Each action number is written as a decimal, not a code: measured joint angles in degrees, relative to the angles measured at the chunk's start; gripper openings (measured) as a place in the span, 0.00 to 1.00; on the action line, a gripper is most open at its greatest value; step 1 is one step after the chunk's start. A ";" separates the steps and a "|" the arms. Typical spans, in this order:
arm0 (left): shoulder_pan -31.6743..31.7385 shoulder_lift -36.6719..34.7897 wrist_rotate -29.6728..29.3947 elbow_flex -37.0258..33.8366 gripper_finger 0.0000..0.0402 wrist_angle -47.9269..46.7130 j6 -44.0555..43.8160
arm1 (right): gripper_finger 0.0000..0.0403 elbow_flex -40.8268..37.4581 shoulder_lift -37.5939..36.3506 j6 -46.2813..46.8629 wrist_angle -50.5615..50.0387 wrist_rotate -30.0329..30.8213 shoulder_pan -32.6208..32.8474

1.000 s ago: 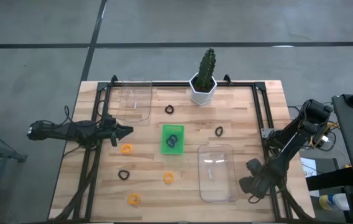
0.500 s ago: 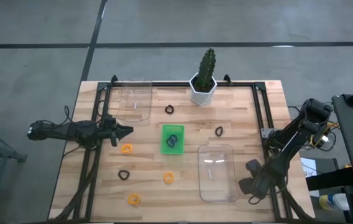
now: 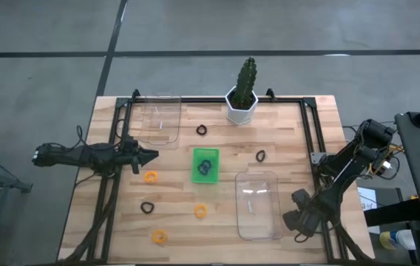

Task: Sort spring keychains
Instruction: Put the purple spring keychain into the green bin

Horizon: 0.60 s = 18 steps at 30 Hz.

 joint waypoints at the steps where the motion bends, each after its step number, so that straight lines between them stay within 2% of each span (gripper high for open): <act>1: 0.00 0.00 0.00 0.00 0.21 0.01 -0.01 | 0.45 0.00 0.74 0.00 0.01 0.00 0.00; 10: 0.00 -0.01 0.01 0.00 0.21 0.02 -0.47 | 0.40 0.24 4.87 -0.48 -0.10 -0.70 -0.09; 18: 0.00 0.00 0.00 0.00 0.21 0.02 -1.24 | 0.24 0.17 4.64 0.88 -0.73 -0.62 -0.09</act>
